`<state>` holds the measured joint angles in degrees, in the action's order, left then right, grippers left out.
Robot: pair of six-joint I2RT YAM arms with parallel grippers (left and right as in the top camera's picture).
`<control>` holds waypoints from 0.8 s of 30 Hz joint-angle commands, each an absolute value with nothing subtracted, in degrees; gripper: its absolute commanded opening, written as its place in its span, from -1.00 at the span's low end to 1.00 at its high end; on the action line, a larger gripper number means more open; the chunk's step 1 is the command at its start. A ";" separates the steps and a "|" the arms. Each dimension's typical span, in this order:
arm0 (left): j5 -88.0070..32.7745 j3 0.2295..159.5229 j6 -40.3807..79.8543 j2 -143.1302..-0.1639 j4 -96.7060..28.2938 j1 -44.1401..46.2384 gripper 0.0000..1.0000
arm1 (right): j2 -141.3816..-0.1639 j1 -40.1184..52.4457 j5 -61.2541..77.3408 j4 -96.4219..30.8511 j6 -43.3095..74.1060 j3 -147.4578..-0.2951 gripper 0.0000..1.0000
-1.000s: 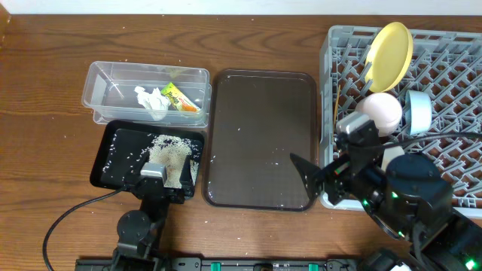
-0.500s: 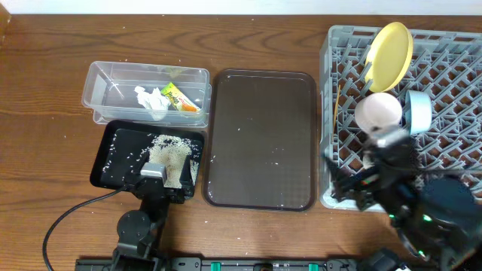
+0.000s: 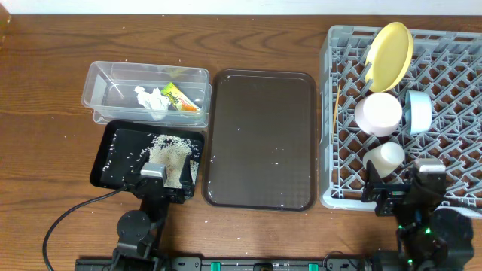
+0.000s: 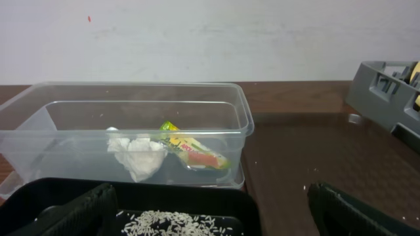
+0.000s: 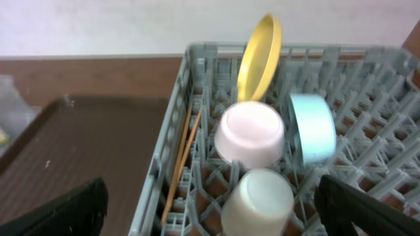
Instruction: Sort waste into correct bins and load items into the dishwasher rack
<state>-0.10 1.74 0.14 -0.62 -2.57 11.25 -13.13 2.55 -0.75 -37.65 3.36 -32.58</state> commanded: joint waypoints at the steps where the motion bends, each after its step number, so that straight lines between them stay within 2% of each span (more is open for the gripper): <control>1: -0.01 0.23 -0.21 -0.23 -4.03 10.94 0.91 | -8.23 0.23 2.20 -34.13 3.18 -24.97 0.99; 8: -0.01 0.23 -0.21 -0.23 -4.03 10.94 0.91 | -0.23 -0.78 3.51 -21.56 3.18 -9.37 0.99; 15: -0.01 0.23 -0.21 -0.23 -4.03 10.94 0.91 | -0.30 -0.80 3.46 -3.88 3.14 -0.30 0.98; 24: 0.01 0.23 -0.21 -0.23 -4.03 10.94 0.91 | -0.32 -0.78 3.27 -3.90 3.14 -0.30 0.98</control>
<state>-0.08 1.74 0.14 -0.62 -2.55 11.25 -0.69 -0.51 3.05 -3.99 3.40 -0.58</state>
